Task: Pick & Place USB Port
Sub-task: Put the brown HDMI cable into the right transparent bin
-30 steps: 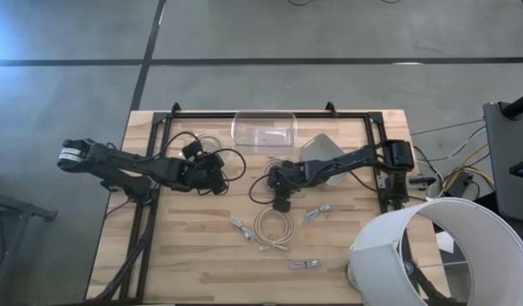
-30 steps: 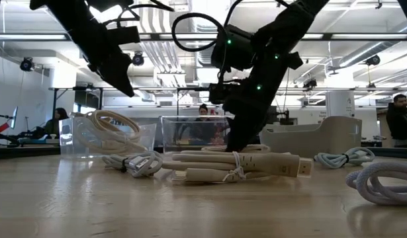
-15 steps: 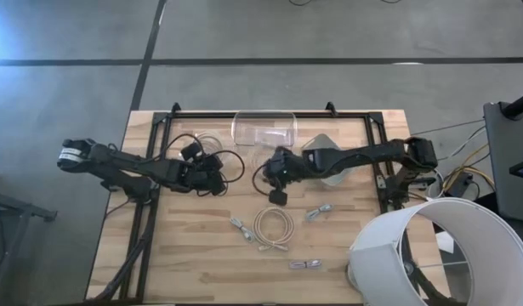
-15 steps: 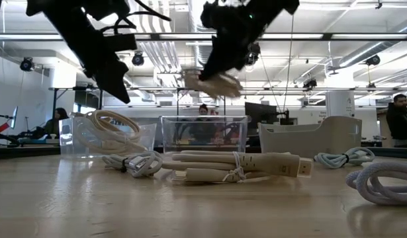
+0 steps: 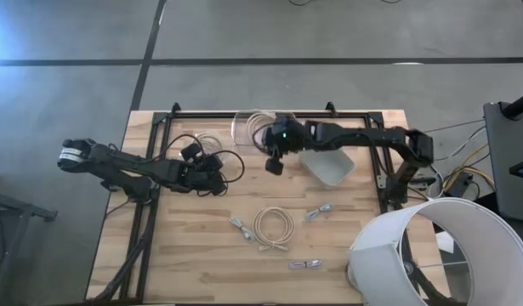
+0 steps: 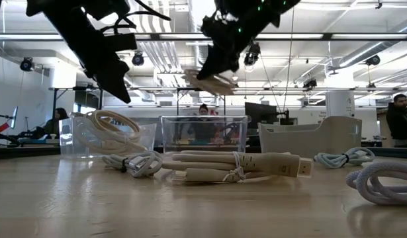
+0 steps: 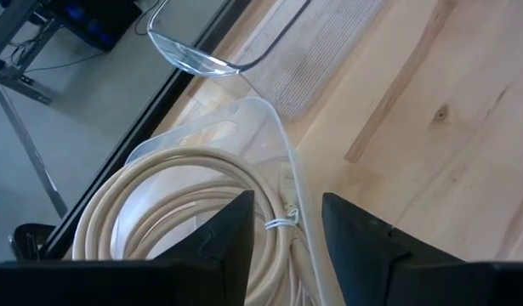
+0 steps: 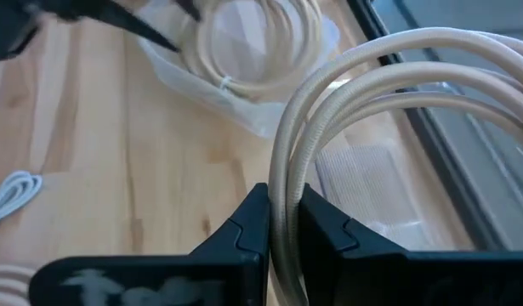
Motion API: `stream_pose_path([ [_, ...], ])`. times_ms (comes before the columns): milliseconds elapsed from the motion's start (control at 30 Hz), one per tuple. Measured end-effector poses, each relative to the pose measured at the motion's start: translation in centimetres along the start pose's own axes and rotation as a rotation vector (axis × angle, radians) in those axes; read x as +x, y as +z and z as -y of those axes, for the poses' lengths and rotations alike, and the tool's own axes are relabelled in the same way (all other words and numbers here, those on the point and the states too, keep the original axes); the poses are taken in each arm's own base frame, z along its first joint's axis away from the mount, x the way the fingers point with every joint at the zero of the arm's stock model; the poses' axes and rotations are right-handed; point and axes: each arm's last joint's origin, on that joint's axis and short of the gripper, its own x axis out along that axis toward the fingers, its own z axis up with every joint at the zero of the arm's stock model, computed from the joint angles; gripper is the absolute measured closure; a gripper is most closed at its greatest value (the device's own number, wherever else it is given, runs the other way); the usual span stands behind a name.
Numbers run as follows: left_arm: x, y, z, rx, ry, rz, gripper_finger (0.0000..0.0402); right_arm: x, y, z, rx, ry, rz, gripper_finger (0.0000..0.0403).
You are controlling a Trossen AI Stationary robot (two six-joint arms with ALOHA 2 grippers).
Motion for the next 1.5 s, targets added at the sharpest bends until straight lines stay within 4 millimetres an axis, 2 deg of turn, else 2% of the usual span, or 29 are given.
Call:
stream_pose_path([
  [167, 0.0, 0.1, 0.0, -0.006, -0.003, 0.005, 0.0259, 2.1, -1.5, 2.8, 0.084, 0.034, -0.066, 0.0369],
  [300, 0.0, 0.1, 0.1, -0.009, -0.004, 0.009, 0.0262, 3.5, -2.3, 3.9, 0.109, 0.193, -0.08, 0.0369],
  [433, 0.0, 0.1, 0.1, -0.004, -0.005, 0.01, 0.0262, 4.6, -3.0, 4.8, 0.126, 0.205, -0.11, 0.0369],
  [700, 0.0, 0.1, 0.1, -0.003, -0.005, 0.01, 0.0264, 4.4, -3.2, 6.2, 0.151, 0.177, -0.108, 0.0365],
  [967, 0.0, 0.1, 0.1, -0.002, -0.005, 0.01, 0.0266, 4.4, -3.2, 6.5, 0.138, 0.17, -0.11, 0.0317],
  [1167, 0.0, 0.1, 0.1, -0.002, -0.005, 0.01, 0.0266, 4.1, -2.5, 6.6, 0.118, 0.16, -0.085, 0.0287],
  [1500, 0.0, 0.1, 0.1, -0.002, -0.005, 0.01, 0.0269, 3.3, -1.1, 6.6, 0.08, 0.153, -0.066, 0.0259],
])
